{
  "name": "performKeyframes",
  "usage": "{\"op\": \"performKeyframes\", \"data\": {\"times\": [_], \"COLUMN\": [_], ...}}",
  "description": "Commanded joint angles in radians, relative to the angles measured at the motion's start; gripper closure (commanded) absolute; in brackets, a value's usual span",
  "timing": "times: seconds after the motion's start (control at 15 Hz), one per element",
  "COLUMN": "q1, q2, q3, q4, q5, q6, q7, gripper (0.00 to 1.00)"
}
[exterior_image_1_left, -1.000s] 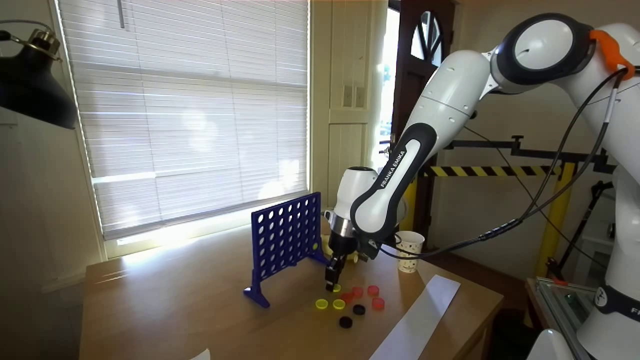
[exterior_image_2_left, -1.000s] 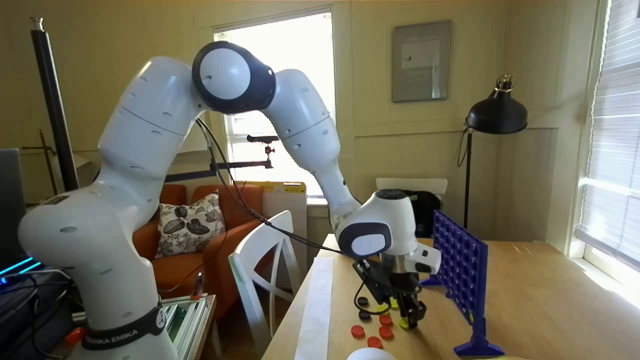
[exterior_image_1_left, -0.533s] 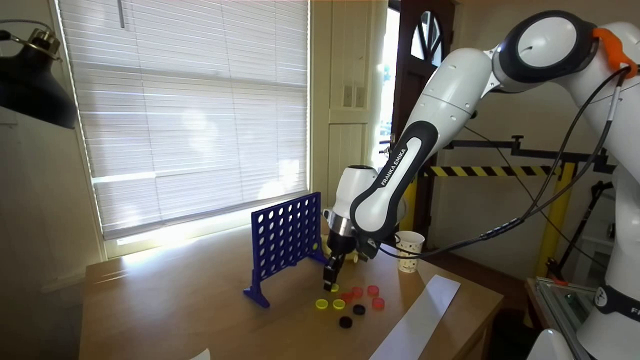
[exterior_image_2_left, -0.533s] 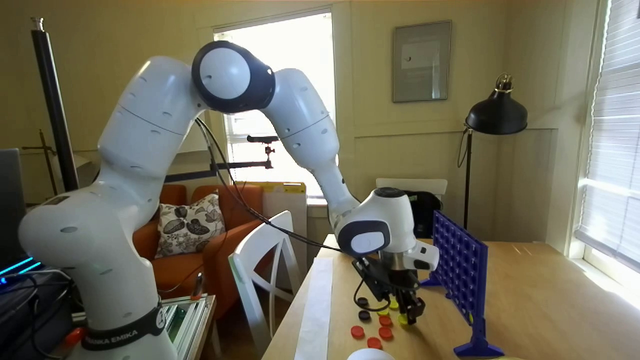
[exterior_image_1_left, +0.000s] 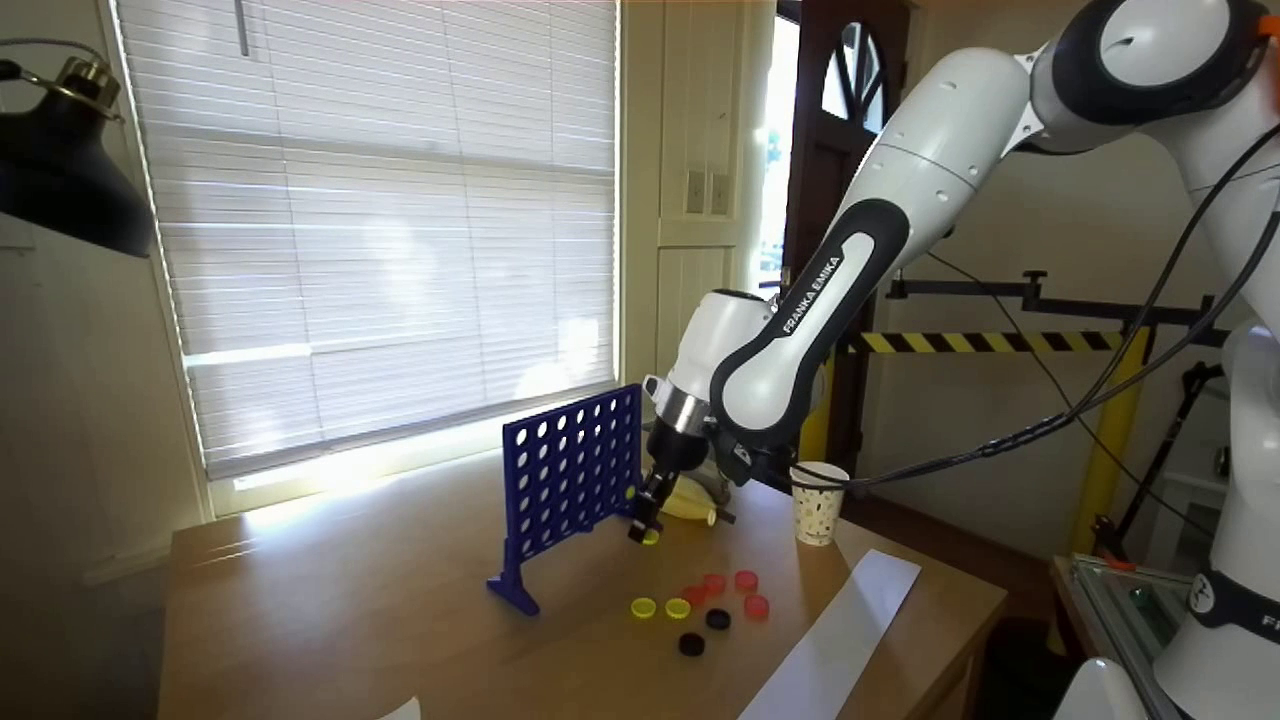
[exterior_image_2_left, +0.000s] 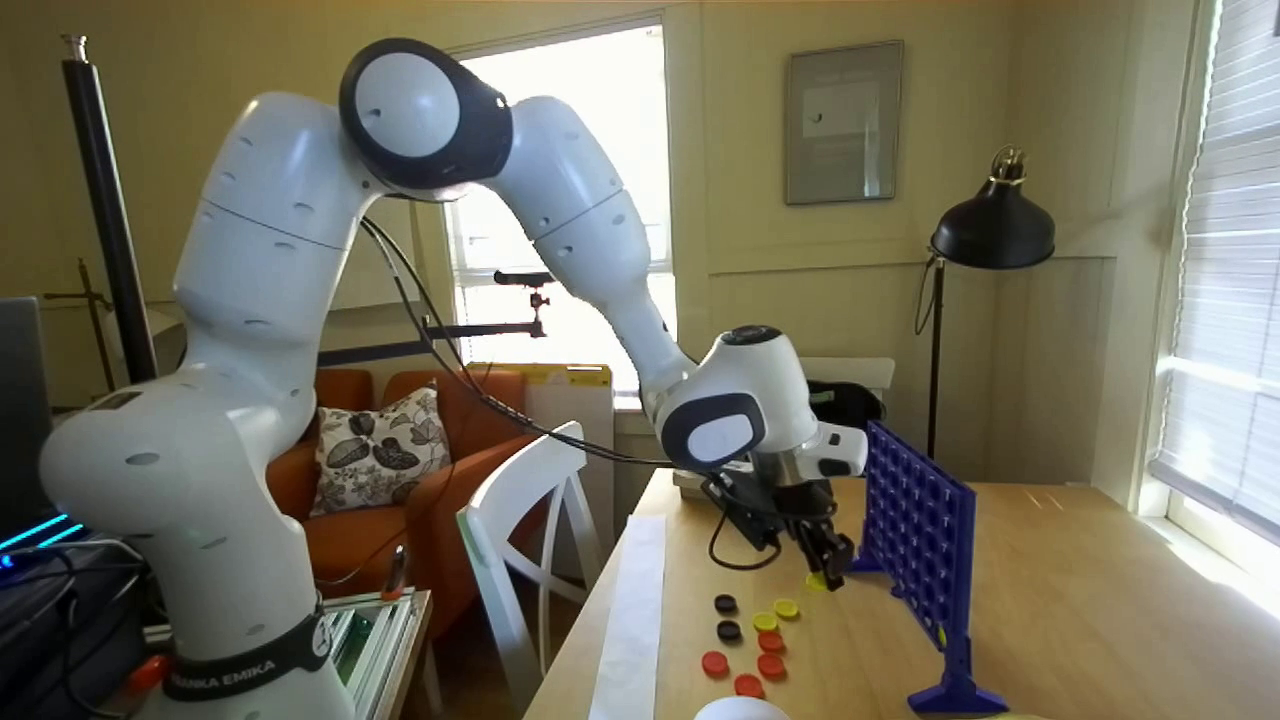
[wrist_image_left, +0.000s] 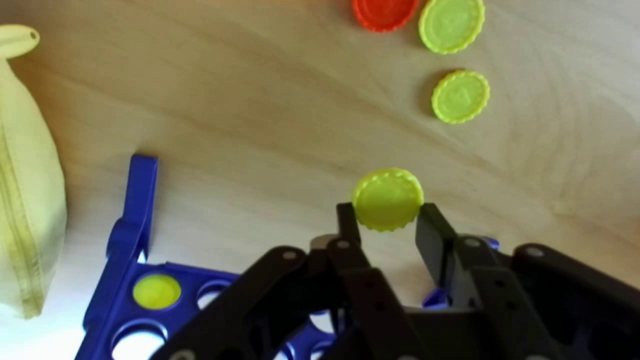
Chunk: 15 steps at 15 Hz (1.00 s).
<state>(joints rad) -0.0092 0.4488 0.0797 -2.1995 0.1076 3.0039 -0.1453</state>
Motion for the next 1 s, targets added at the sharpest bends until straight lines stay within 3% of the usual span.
{"op": "performKeyframes", "data": {"times": [0.0,0.33,0.93], "q1": [0.035,0.069,0.289], "q2": [-0.117,-0.219,-0.331], "q3": [-0.045,-0.119,-0.376], "q4": [-0.09,-0.15,-0.23], "q5": [-0.051,-0.098,-0.111], "q6": [0.051,0.117,0.264], "q7": [0.055,0.085,0.058], "gripper": [0.9,0.9,0.9]}}
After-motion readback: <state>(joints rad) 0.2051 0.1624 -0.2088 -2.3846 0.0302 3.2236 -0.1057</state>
